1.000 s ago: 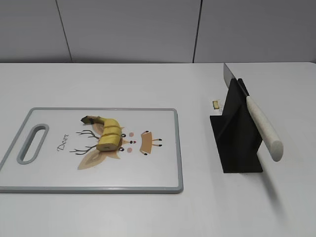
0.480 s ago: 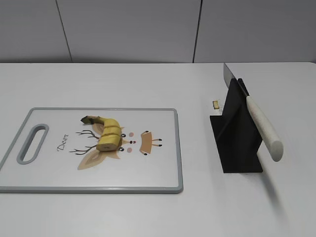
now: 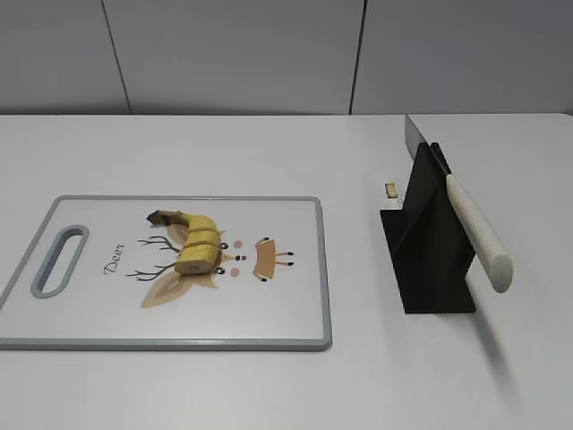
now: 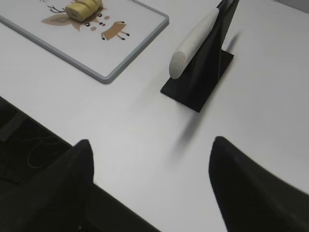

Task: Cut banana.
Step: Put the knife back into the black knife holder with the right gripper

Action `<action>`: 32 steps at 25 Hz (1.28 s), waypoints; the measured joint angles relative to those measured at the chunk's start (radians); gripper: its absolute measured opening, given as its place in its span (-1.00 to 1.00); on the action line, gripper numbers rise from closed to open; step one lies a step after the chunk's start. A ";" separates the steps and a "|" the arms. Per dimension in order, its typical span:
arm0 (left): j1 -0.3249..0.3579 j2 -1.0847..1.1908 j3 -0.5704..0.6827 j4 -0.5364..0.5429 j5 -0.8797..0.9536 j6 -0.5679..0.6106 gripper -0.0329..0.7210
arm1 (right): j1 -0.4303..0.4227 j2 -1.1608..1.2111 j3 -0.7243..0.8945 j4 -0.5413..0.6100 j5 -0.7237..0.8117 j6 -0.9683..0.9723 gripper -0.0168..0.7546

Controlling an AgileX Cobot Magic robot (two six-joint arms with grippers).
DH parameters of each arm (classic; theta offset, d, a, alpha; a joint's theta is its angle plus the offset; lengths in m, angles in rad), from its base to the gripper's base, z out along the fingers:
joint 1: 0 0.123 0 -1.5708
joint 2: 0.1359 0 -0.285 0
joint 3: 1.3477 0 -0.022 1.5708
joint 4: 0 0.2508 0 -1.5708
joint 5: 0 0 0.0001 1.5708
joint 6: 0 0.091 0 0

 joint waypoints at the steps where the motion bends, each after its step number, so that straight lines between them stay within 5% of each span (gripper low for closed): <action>1: 0.000 0.000 0.000 0.000 0.000 0.000 0.55 | 0.000 -0.019 0.000 0.001 0.000 0.000 0.53; 9: 0.000 0.000 0.000 -0.002 0.000 0.000 0.55 | -0.049 -0.083 0.000 0.048 0.001 0.000 0.53; 20: 0.000 0.000 0.000 -0.002 0.000 0.000 0.55 | -0.495 -0.083 0.003 0.069 0.001 0.000 0.53; 32: 0.000 0.000 0.000 -0.002 0.000 0.000 0.55 | -0.520 -0.083 0.006 0.070 0.001 0.000 0.53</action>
